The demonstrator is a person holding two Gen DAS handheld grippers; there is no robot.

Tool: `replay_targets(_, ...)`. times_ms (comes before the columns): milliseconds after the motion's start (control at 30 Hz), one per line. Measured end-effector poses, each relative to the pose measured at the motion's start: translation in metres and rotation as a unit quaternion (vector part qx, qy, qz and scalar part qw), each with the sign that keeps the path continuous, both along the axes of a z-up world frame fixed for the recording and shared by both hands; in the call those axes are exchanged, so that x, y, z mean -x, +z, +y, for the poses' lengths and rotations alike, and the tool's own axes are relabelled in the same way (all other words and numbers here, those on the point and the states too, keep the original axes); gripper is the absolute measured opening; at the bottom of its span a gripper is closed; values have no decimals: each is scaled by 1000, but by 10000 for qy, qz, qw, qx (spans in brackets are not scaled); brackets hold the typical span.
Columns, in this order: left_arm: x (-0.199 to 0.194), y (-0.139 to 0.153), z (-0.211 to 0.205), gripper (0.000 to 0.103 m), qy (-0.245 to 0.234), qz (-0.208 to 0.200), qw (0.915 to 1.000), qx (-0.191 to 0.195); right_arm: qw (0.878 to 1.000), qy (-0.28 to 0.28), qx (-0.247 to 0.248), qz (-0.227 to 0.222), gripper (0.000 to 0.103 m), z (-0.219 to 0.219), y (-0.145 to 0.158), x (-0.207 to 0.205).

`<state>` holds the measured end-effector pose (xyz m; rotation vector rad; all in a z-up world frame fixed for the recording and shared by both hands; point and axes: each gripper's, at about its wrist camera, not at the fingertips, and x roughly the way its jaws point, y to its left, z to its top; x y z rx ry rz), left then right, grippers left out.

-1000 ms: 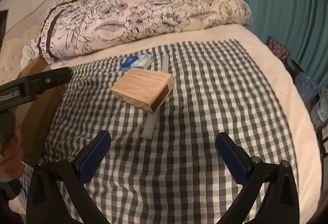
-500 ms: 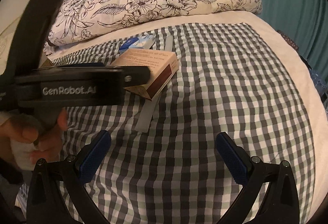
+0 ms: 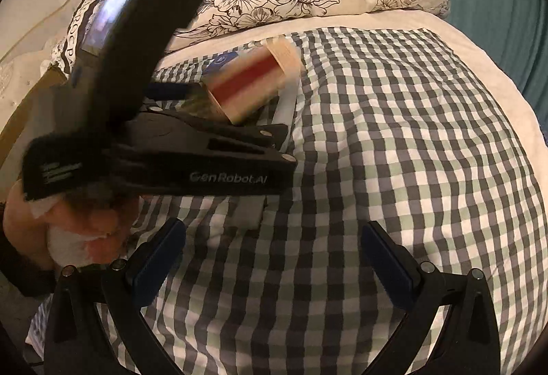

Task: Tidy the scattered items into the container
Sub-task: 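Grasp the tan medicine box with the left gripper while the right grasps the white strip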

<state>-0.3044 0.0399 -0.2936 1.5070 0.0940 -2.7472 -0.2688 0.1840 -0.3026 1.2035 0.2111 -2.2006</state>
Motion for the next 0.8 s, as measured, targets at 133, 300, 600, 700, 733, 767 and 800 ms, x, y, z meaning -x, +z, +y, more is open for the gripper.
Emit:
replay_targets(133, -15, 4, -30, 103, 576, 352, 9976, -183, 9999, 68, -7, 87, 103, -7, 1, -1)
replay_targets(300, -18, 15, -38, 98, 564, 655, 9962, -117, 9998, 72, 5, 191, 103, -15, 4, 4)
replay_targets(600, -7, 26, 6, 97, -223, 1025, 9889, 1050, 9996, 97, 57, 271, 100, -25, 6, 13)
replay_targets(700, 5, 19, 13, 53, -421, 839, 9897, 1076, 9996, 104, 86, 256, 94, -25, 4, 13)
replay_targets(733, 9, 17, 13, 51, -347, 759, 9895, 1181, 9996, 103, 69, 266, 90, -25, 4, 12)
replay_targets(767, 10, 17, 11, 49, -306, 777, 9892, 1203, 9996, 101, 52, 273, 89, -26, 3, 12)
replay_targets(800, 9, 18, 9, 46, -303, 797, 9901, 1114, 9996, 107, 47, 271, 85, -26, 2, 11)
